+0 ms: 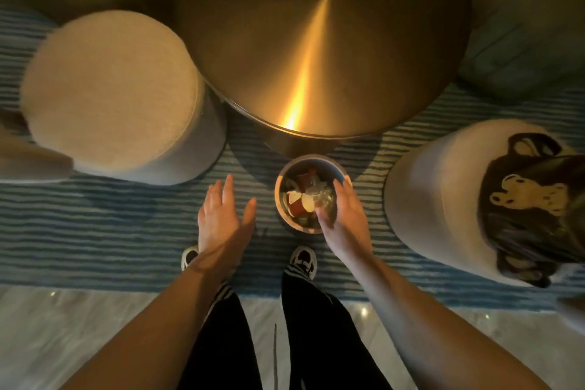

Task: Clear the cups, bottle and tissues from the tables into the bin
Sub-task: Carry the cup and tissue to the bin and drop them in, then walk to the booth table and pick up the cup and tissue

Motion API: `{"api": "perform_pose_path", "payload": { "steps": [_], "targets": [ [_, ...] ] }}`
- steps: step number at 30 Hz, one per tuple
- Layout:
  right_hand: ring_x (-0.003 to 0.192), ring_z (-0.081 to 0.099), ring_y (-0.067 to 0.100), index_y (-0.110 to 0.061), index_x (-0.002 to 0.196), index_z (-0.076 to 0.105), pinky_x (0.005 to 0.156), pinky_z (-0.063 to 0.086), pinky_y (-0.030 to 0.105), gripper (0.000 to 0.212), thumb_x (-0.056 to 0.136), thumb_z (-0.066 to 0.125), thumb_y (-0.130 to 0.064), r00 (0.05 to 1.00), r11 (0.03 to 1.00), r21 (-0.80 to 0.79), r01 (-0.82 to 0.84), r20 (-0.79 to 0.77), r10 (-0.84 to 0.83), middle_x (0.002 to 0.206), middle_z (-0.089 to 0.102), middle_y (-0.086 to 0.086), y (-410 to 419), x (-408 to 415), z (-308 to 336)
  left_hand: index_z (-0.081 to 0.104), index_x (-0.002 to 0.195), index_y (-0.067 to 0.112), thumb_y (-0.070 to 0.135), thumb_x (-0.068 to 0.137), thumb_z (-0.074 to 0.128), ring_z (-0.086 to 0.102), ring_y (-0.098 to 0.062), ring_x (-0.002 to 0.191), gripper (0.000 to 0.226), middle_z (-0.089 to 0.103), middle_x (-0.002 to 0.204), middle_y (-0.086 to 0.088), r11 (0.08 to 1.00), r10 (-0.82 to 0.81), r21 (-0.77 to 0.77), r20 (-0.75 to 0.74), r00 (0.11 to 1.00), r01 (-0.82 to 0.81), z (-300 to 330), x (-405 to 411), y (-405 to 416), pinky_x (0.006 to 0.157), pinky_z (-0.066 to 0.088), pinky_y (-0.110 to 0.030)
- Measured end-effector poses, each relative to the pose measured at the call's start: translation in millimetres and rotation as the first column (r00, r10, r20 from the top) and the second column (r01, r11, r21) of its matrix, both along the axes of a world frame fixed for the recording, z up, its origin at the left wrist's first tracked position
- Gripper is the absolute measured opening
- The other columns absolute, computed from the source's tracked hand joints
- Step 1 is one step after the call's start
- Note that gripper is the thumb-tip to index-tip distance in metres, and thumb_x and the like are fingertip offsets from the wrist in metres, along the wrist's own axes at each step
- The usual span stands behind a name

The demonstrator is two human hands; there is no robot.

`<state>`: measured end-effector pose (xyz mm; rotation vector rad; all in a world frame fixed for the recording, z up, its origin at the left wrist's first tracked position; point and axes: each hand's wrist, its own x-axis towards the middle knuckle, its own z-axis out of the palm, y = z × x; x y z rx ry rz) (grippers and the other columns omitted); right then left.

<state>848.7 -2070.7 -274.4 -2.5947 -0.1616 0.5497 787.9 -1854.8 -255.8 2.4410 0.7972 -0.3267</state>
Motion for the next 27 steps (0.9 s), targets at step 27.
{"api": "perform_pose_path", "payload": {
  "steps": [27],
  "targets": [
    [0.143,0.019,0.026,-0.013,0.141,0.036,0.114,0.023,0.039,0.054,0.095,0.047,-0.040,0.535,0.526,0.106,-0.844,0.255,0.806,0.154,0.024,0.012,502,-83,171,0.006,0.150,0.022,0.061,0.091,0.029,-0.001,-0.020,0.145,0.075,0.007,0.158,-0.007,0.640,0.703,0.179,0.256,0.664,-0.747,157,-225,363,0.116,0.007,-0.047]
  ]
}}
